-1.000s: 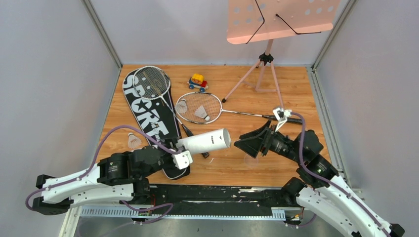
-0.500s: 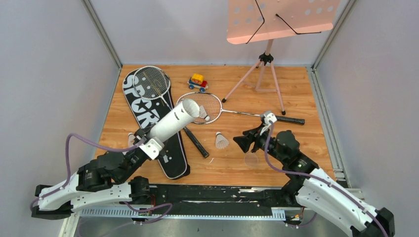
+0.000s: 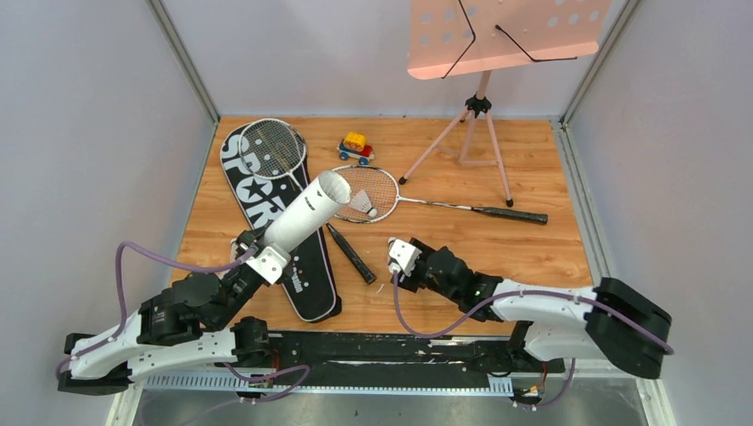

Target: Pack up the badminton gear

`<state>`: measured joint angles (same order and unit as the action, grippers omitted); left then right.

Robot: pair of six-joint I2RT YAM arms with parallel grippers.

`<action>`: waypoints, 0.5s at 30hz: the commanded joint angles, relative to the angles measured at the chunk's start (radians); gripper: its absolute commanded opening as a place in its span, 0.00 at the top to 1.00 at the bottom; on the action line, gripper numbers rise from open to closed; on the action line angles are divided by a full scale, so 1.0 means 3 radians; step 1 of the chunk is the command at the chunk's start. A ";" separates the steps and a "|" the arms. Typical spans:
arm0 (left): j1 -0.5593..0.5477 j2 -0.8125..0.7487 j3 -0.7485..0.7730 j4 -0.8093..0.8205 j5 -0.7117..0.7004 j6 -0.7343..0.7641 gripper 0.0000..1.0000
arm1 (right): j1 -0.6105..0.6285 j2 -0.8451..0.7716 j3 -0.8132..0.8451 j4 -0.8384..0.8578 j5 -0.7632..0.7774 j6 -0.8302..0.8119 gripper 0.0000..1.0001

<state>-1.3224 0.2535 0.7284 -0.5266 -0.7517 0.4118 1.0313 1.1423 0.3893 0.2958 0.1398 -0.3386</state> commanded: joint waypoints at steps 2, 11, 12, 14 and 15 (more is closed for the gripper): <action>-0.0011 -0.0014 0.0021 0.0218 -0.0054 0.0027 0.37 | 0.0100 0.0551 0.0080 0.0795 0.0547 -0.0858 0.41; -0.0010 -0.0033 0.0007 0.0215 -0.0027 0.0039 0.37 | 0.0182 0.1304 0.0080 0.1648 0.0903 -0.1307 0.46; -0.0010 -0.0035 0.0006 0.0210 -0.0023 0.0039 0.37 | 0.0189 0.1364 0.0093 0.1668 0.0925 -0.1314 0.50; -0.0012 -0.0034 0.0006 0.0207 -0.0021 0.0037 0.37 | 0.0205 0.1456 0.0133 0.1680 0.1020 -0.1327 0.64; -0.0014 -0.0037 0.0006 0.0206 -0.0018 0.0035 0.37 | 0.0218 0.1484 0.0147 0.1701 0.1099 -0.1338 0.72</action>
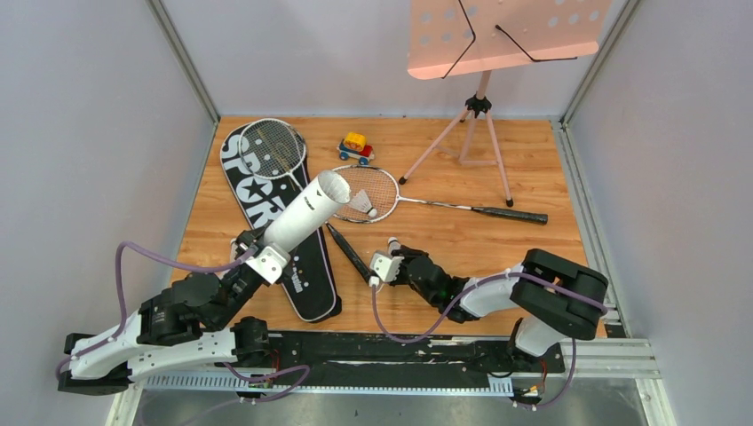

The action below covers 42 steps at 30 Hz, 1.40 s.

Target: Pack up the badminton gear

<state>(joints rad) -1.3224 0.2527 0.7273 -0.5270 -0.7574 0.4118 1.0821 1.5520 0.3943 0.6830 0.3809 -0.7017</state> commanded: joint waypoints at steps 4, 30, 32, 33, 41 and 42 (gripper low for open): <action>-0.0010 -0.0036 0.0002 0.0199 0.0015 0.0036 0.37 | 0.0109 0.0034 0.0096 0.0427 0.0412 -0.0060 0.94; -0.0007 0.0319 0.0005 0.0049 0.0366 0.0032 0.37 | 0.0153 -0.2826 0.1064 -0.3053 0.0092 0.3450 1.00; -0.0010 0.0350 0.0005 0.0029 0.0482 0.0035 0.37 | 0.0152 -0.2944 0.1167 -0.3188 -0.0138 0.3616 1.00; -0.0012 0.0357 0.0002 0.0018 0.0504 0.0034 0.37 | 0.0151 -0.3007 0.1206 -0.3241 -0.0224 0.3704 1.00; -0.0009 0.0556 -0.0011 -0.0049 0.0733 0.0052 0.37 | 0.0151 -0.3621 0.1349 -0.3420 -0.0747 0.4030 1.00; -0.0009 0.0603 -0.0011 -0.0065 0.0782 0.0055 0.37 | 0.0149 -0.3683 0.1378 -0.3469 -0.0737 0.4034 1.00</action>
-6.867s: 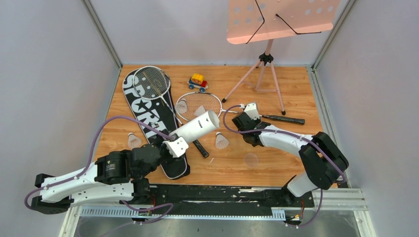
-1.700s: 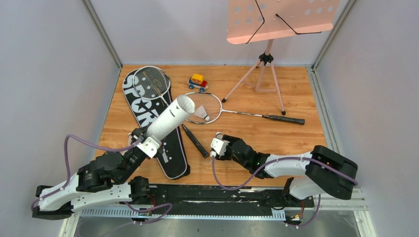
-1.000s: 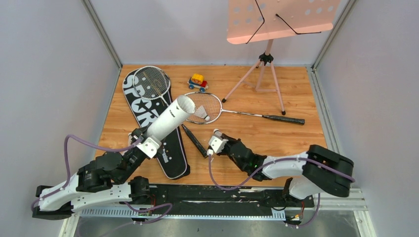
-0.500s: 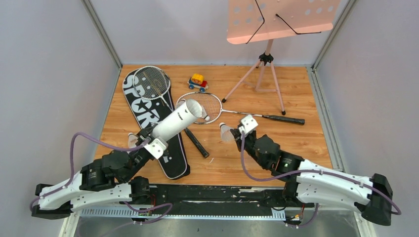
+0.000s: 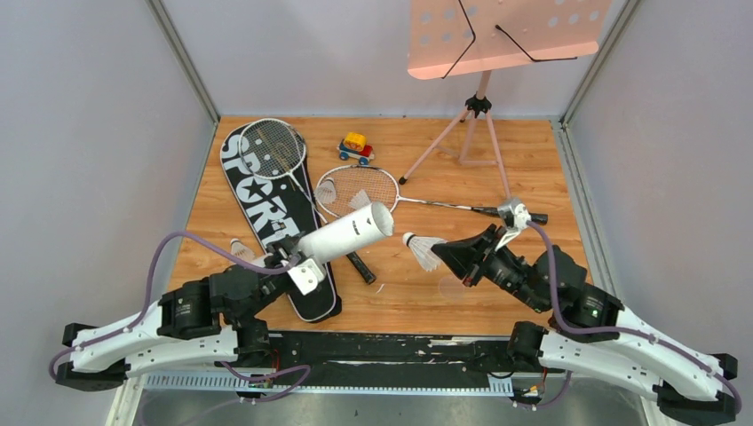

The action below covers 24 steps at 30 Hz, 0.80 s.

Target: Pack up the badminton gear

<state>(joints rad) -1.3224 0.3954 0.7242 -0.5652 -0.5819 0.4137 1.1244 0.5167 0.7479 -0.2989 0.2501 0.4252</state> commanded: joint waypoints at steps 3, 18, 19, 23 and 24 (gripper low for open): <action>-0.0008 0.0241 0.0003 0.0016 0.0287 0.0052 0.37 | 0.0010 -0.0362 0.0326 -0.0450 -0.0189 0.0305 1.00; -0.0008 0.0383 0.0021 -0.0026 0.0699 0.0086 0.39 | 0.0010 -0.0117 0.0645 -0.0765 -0.0391 0.0313 1.00; -0.0009 0.0360 0.0021 -0.0016 0.0730 0.0088 0.39 | 0.0010 -0.0069 0.0659 -0.0759 -0.0423 0.0318 1.00; -0.0008 0.0315 0.0007 0.0000 0.0829 0.0110 0.38 | 0.0010 0.0127 0.0702 -0.0715 -0.0527 0.0319 1.00; -0.0011 0.0311 0.0006 0.0004 0.0843 0.0114 0.39 | 0.0010 0.0168 0.0705 -0.0690 -0.0566 0.0315 1.00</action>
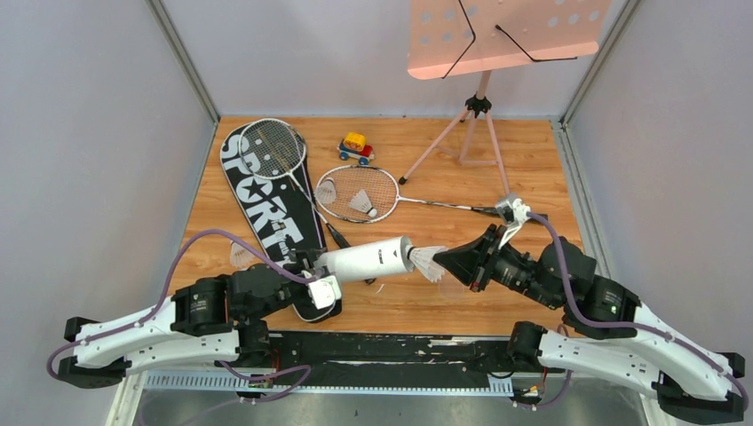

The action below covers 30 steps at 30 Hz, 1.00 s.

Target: Pack up the badminton gear

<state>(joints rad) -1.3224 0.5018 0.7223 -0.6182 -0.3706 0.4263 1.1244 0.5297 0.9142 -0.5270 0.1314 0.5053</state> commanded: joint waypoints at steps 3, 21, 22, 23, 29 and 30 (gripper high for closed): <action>-0.0007 -0.0050 0.0009 0.0184 0.0159 0.0079 0.39 | 0.0010 0.0234 0.0146 0.0181 -0.0255 0.0025 1.00; -0.0007 -0.0049 -0.0004 0.0169 0.0157 0.0080 0.39 | 0.0010 0.0519 0.0042 0.0389 -0.0118 0.0002 0.44; -0.0009 -0.0047 -0.0004 0.0173 0.0157 0.0082 0.39 | 0.0011 0.0514 0.0019 0.0408 -0.0086 -0.0017 0.42; -0.0010 -0.0047 -0.0004 0.0173 0.0157 0.0079 0.39 | 0.0012 0.0507 -0.0002 0.0429 -0.0059 -0.0035 0.41; -0.0010 -0.0043 -0.0005 0.0169 0.0175 0.0089 0.39 | 0.0010 0.0524 -0.0082 0.0572 -0.0044 -0.0135 0.37; -0.0007 -0.0042 -0.0006 0.0171 0.0179 0.0088 0.39 | 0.0013 0.0533 -0.0090 0.0613 -0.0051 -0.0150 0.37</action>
<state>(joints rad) -1.3224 0.4965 0.7204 -0.6193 -0.3241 0.4366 1.1244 0.6903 0.8986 -0.4252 0.1043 0.4969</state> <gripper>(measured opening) 0.694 0.623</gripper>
